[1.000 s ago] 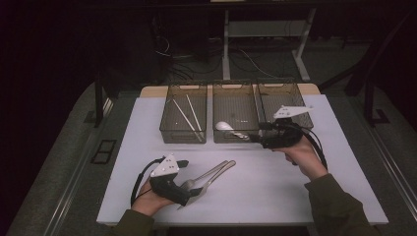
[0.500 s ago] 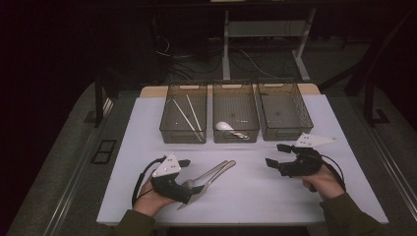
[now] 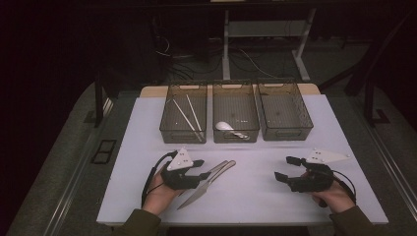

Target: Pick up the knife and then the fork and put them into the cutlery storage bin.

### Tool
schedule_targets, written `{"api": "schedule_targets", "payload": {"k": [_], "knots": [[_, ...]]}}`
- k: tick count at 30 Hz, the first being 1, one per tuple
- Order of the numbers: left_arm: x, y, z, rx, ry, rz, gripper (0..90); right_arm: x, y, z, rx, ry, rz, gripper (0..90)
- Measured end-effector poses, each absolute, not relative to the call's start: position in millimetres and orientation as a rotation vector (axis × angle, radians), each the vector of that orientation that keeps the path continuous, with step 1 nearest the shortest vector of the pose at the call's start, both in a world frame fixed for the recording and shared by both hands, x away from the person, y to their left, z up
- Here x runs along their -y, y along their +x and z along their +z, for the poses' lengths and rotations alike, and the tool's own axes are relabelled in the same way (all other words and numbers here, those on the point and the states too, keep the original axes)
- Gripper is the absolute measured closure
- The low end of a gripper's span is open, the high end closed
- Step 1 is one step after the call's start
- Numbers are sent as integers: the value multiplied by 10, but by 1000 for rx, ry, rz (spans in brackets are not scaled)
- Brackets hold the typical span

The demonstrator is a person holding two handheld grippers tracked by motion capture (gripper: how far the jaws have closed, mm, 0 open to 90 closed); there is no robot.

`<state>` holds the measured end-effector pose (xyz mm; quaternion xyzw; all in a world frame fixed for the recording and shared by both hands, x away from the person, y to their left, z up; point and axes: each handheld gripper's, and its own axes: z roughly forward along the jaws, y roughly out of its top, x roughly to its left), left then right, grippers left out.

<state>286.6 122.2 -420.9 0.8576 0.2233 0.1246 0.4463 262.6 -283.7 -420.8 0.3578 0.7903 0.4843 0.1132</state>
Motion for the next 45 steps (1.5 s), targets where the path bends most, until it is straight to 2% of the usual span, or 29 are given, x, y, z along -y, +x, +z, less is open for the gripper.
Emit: {"api": "schedule_targets", "payload": {"k": [8, 21, 26, 33, 45], "knots": [[-1231, 2970, -4324, -598, 2216, 270, 598, 2823, 2612, -4230, -2329, 1043, 1415, 228], [-1312, 2905, -4423, -620, 2312, 220, 670, 2826, 2610, -4235, -2325, 1046, 1414, 228], [-1288, 2883, -4428, -614, 2313, 170, 758, 2823, 2609, -4238, -2329, 1041, 1411, 228], [-1279, 2914, -4389, -653, 2331, 192, 838, 2818, 2608, -4239, -2330, 1042, 1410, 228], [-1317, 2899, -4285, -575, 2333, 238, 844, 2803, 2610, -4221, -2358, 1010, 1439, 229]]}}
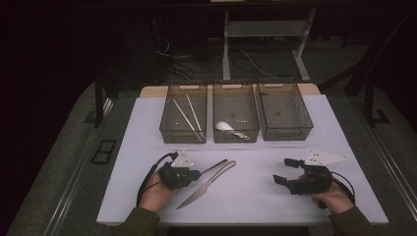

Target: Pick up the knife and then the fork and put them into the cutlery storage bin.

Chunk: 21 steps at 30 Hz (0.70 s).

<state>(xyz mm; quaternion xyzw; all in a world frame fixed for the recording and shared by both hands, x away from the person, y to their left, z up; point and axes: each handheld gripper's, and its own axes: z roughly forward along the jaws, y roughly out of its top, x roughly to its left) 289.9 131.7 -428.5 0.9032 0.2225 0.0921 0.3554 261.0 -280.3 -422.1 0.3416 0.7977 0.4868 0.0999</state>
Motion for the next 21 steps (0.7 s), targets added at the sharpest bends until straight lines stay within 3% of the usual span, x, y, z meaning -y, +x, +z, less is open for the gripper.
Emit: {"api": "schedule_targets", "payload": {"k": [11, 21], "knots": [[-1090, 2841, -4110, -360, 2343, 186, 844, 2626, 2663, -4081, -2597, 814, 1382, 204], [-683, 2884, -3977, -142, 2374, 112, 845, 2281, 2788, -3908, -2768, 578, 1320, 307]]}}
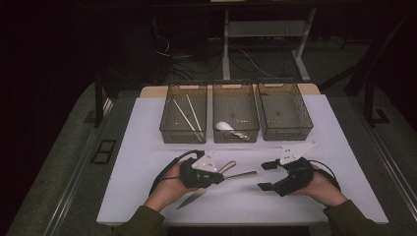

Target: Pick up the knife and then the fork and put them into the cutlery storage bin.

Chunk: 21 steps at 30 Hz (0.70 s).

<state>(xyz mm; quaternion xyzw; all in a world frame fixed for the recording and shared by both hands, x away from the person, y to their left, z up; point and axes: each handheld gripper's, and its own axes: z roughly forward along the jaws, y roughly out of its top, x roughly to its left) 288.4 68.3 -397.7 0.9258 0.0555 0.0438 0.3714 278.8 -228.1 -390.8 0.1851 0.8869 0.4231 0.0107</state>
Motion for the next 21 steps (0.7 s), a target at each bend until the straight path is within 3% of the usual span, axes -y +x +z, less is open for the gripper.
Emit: {"api": "schedule_targets", "payload": {"k": [11, 21], "knots": [[-231, 3002, -3887, 42, 2413, 128, 844, 2056, 3033, -3855, -2867, 435, 1286, 374], [-165, 2919, -3907, 136, 2426, 106, 844, 1975, 2937, -3948, -2948, 312, 1201, 483]]}}
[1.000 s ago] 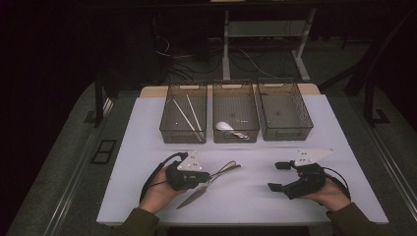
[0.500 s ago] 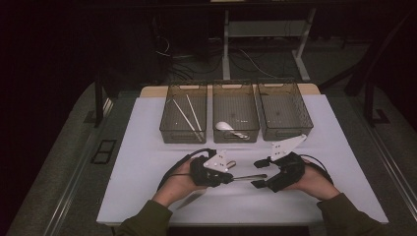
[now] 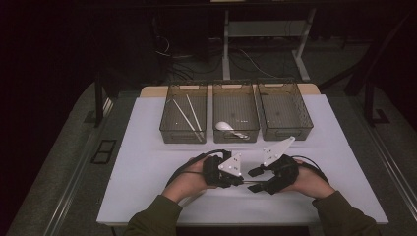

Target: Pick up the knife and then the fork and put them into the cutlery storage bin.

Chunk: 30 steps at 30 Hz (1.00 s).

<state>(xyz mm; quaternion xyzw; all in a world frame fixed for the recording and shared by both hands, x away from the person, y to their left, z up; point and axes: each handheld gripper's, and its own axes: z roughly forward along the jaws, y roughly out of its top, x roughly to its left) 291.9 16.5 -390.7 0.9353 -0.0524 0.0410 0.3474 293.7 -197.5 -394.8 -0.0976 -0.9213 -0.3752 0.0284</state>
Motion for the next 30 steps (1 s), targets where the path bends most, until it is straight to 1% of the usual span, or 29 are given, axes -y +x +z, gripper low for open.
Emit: {"api": "schedule_targets", "payload": {"k": [2, 7, 14, 16, 23, 30], "knots": [[-160, 2907, -3903, 148, 2419, 107, 844, 1961, 2926, -3972, 2844, -296, -1135, 505], [-146, 2881, -3899, 182, 2429, 103, 844, 1916, 2927, -4008, 2838, -271, -1101, 591], [-126, 2839, -3902, 184, 2439, 84, 844, 1832, 2886, -4071, 2859, -271, -1026, 657], [-120, 2839, -3895, 200, 2437, 98, 844, 1812, 2877, -4083, 2872, -253, -1012, 680], [-107, 2823, -3895, 215, 2443, 90, 844, 1768, 2864, -4089, 2922, -208, -997, 802], [-106, 2809, -3895, 227, 2434, 88, 844, 1752, 2841, -4084, 2936, -178, -983, 823]]}}
